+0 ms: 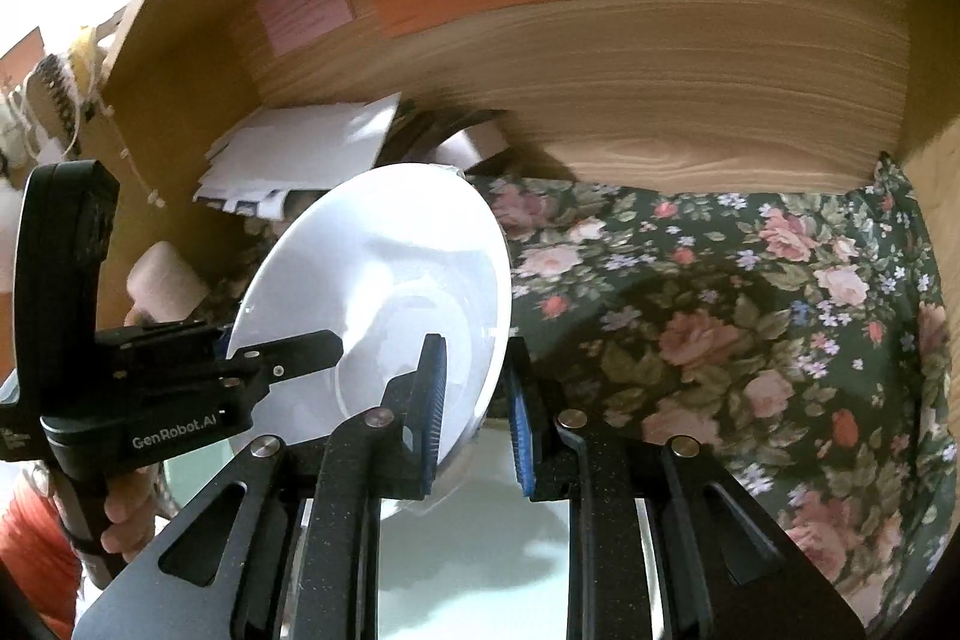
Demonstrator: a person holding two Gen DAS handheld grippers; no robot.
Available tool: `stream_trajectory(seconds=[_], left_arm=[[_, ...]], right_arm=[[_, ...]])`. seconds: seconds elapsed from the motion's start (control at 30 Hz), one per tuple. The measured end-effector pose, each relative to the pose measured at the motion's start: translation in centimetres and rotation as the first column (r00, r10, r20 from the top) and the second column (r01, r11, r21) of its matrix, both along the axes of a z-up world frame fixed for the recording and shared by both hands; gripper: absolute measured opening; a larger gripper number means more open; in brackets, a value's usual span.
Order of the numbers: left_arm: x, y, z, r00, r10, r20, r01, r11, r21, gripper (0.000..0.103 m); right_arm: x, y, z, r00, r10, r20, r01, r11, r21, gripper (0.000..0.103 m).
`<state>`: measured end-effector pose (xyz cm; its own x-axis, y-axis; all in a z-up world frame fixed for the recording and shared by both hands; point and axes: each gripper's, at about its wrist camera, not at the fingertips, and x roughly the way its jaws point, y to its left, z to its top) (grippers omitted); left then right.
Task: Organize plates and bowls
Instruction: 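Carry the white spotted bowl with both grippers over the bowl stack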
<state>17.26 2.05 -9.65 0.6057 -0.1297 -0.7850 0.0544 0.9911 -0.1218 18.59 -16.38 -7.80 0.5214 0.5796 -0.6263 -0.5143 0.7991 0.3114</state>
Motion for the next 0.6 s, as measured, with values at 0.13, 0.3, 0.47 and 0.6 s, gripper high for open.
stream_trajectory(seconds=[0.13,0.3,0.47,0.6], left_arm=[[-1.7,1.5,0.2,1.000,0.022,0.011,-0.022,1.000,-0.003,0.027],[-3.6,3.4,0.4,0.998,0.053,0.022,-0.053,0.999,-0.011,0.027],[-5.3,5.0,0.3,0.996,0.081,0.039,-0.081,0.997,-0.011,0.027],[-6.4,6.2,-0.2,0.994,0.102,0.035,-0.101,0.995,-0.016,0.027]], right_arm=[[-1.1,1.4,0.0,1.000,0.024,0.002,-0.024,1.000,0.000,0.018],[-2.3,3.0,-0.1,0.999,0.055,0.004,-0.055,0.999,0.004,0.018],[-3.4,4.6,-0.5,0.996,0.086,0.000,-0.086,0.996,0.006,0.018],[-3.9,5.8,-1.0,0.994,0.113,-0.011,-0.112,0.994,0.009,0.018]])
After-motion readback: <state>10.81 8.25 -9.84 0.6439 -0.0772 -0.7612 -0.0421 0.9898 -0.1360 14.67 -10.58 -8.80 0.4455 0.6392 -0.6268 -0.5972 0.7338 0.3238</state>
